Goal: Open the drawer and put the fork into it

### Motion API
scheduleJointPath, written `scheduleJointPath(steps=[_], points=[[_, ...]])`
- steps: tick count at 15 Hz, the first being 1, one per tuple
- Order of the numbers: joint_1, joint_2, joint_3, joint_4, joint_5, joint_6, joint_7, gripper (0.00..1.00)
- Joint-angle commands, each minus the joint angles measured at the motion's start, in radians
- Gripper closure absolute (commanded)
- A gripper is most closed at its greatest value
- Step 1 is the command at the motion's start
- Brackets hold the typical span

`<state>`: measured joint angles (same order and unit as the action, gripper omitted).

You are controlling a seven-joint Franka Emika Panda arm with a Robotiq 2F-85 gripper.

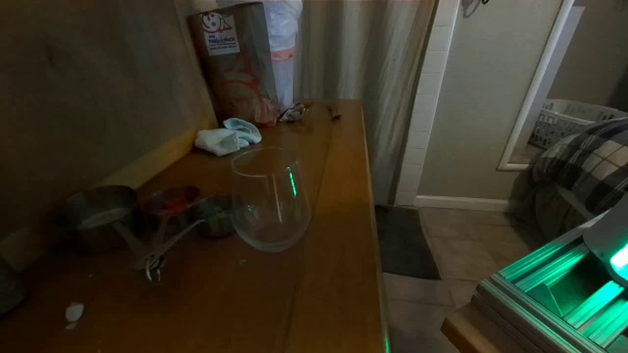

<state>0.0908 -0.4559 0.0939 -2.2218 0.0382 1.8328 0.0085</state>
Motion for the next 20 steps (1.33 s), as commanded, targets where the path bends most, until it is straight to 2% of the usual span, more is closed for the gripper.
scheduleJointPath(steps=[1, 8, 12, 13, 15, 17, 20], points=[[0.001, 0.001, -0.001, 0.002, -0.001, -0.002, 0.001, 0.00], [0.001, 0.001, -0.001, 0.002, -0.001, -0.002, 0.001, 0.00], [-0.052, 0.047, -0.085, -0.100, 0.027, 0.079, -0.024, 0.00], [-0.052, 0.084, -0.091, -0.097, 0.044, 0.099, -0.016, 0.00], [-0.056, 0.123, -0.125, -0.157, 0.088, 0.177, -0.041, 0.00], [-0.054, 0.188, -0.151, -0.226, 0.157, 0.315, -0.078, 0.00], [-0.053, 0.311, -0.206, -0.317, 0.329, 0.506, -0.227, 0.00]])
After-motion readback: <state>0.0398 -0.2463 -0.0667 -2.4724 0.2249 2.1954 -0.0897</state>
